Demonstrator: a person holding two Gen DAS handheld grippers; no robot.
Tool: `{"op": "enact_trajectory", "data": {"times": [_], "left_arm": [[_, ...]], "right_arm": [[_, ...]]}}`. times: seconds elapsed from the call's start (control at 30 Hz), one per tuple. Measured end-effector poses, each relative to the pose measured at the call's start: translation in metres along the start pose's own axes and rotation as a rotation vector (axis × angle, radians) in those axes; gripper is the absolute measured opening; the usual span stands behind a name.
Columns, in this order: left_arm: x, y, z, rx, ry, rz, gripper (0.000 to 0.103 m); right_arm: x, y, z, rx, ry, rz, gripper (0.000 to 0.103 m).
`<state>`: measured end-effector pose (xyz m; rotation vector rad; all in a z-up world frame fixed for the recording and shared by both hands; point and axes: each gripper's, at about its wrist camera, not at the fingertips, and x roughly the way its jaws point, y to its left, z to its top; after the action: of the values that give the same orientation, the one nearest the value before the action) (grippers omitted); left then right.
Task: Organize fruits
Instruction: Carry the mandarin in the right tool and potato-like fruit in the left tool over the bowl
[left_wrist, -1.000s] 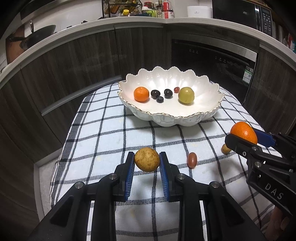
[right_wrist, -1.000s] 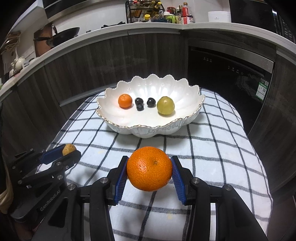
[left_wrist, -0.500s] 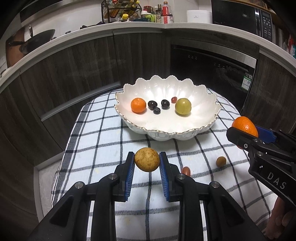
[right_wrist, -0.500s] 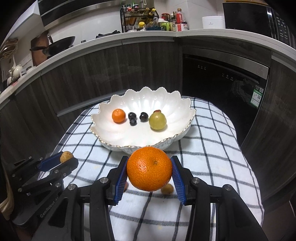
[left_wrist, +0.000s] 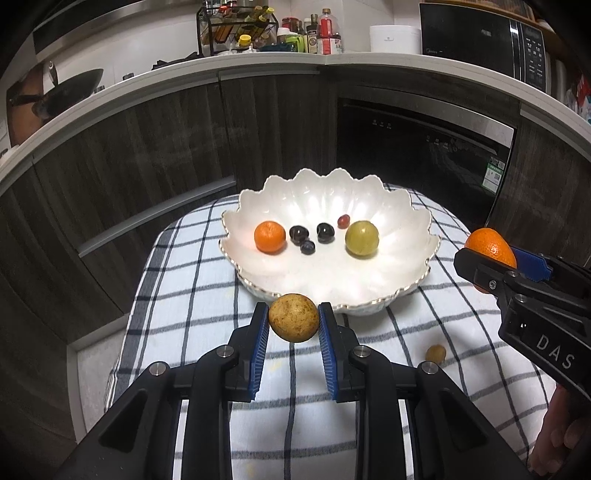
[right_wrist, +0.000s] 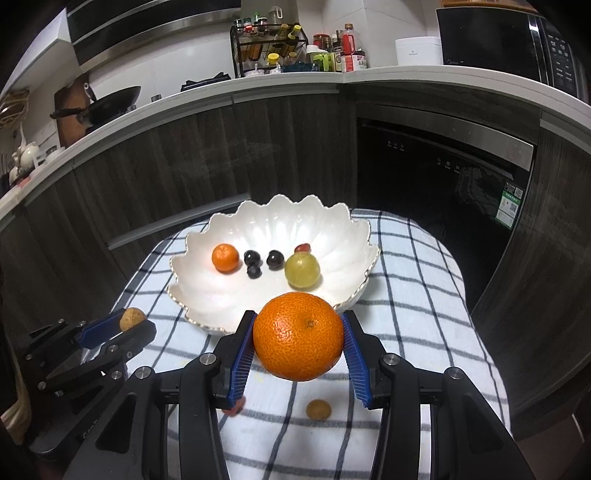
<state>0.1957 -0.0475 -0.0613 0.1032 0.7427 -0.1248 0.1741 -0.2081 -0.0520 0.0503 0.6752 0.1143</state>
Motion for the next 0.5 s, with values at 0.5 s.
{"op": "enact_trajectory", "data": {"times": [0.5], "left_arm": [[0.012,0.005,0.031,-0.003,-0.02,-0.002,0.027]], "right_arm": [[0.01,-0.003,0.027,-0.005,-0.021,-0.012,0.047]]}}
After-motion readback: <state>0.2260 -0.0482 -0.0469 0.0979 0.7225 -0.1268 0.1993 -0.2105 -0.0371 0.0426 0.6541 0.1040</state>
